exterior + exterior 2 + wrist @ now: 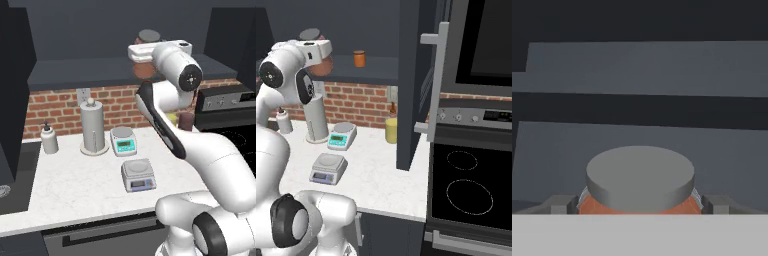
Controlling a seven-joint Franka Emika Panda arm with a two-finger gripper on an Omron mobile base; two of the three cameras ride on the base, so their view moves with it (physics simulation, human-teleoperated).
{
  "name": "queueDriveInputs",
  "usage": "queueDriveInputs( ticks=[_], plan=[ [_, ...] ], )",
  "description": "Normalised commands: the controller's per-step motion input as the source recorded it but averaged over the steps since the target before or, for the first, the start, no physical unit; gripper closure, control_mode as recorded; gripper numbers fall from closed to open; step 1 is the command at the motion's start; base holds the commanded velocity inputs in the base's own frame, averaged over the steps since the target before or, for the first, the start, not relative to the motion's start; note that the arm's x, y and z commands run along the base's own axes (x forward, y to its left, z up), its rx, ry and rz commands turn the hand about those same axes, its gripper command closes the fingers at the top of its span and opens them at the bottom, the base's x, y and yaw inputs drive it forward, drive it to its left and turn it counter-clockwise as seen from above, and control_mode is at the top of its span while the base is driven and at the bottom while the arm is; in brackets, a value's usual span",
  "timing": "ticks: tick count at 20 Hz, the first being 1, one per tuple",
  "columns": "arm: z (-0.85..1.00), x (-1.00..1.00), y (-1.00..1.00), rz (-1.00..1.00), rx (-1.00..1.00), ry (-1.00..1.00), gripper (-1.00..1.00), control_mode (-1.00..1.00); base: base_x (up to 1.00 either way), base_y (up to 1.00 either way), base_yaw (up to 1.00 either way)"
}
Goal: Pick the honey bottle and place it on the digital scale for weighing, and close the cabinet.
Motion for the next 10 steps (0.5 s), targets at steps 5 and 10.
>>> queueDriveInputs(
  ticks=[5,10],
  plan=[
    [-0.01,-1.0,0.0,0.0,0.01,-0.07,1.0,-1.0,0.0,0.0,0.0],
    [-0.01,-1.0,0.0,0.0,0.0,-0.06,1.0,-1.0,0.0,0.0,0.0]
  ],
)
